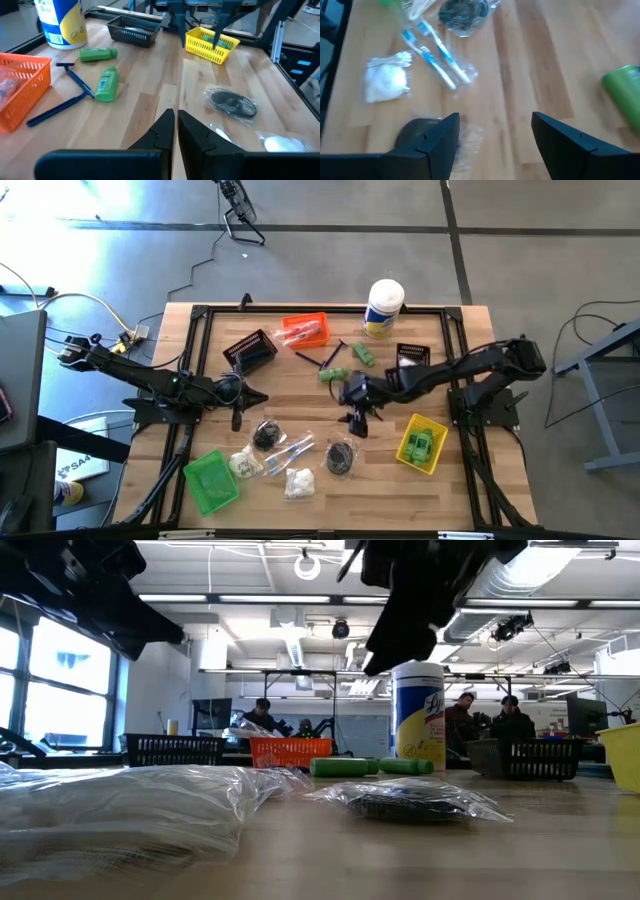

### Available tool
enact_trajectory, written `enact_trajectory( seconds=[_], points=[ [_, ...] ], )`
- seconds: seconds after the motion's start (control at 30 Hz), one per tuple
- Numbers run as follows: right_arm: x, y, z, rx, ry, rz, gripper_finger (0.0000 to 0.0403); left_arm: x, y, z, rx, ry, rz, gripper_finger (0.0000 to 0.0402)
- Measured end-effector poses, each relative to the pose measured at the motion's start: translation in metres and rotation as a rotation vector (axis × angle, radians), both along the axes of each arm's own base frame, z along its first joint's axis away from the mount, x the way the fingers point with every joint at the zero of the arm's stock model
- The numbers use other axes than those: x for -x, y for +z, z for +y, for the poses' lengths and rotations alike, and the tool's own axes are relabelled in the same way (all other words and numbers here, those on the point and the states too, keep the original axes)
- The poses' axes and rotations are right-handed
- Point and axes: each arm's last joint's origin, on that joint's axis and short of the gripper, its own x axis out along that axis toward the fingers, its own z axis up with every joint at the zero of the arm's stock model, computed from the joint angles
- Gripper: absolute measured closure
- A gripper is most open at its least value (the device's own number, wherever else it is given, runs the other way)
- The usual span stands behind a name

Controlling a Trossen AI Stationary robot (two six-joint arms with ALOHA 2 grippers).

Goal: Pick & Place Travel size toiletries
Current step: Put the black hairbrush into the green bin

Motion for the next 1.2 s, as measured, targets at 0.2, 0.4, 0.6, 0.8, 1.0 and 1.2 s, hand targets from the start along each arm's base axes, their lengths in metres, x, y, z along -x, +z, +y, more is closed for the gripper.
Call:
enact_trajectory(
  seconds=[0.2,0.4,0.6,0.8,1.0,1.2],
  points=[
    [0.006,-0.001,0.029,-0.091,-0.103,0.034,0.0163,0.000,0.000,-0.001,0.011,-0.042,0.003,0.0382],
    [0.018,-0.011,0.055,-0.167,-0.255,0.137,0.0163,0.000,0.000,-0.001,0.011,-0.042,0.003,0.0382],
    [0.020,-0.031,0.074,-0.216,-0.338,0.229,0.0163,0.000,-0.001,-0.001,0.008,-0.042,0.011,0.0382],
    [0.013,-0.057,0.084,-0.270,-0.368,0.306,0.0163,0.000,-0.003,-0.001,0.002,-0.042,0.037,0.0382],
    [0.008,-0.073,0.089,-0.296,-0.400,0.342,0.0163,0.001,-0.005,-0.001,0.000,-0.040,0.052,0.0382],
    [0.004,-0.083,0.090,-0.284,-0.425,0.336,0.0163,0.001,-0.005,-0.001,0.000,-0.040,0.053,0.0382]
  ],
)
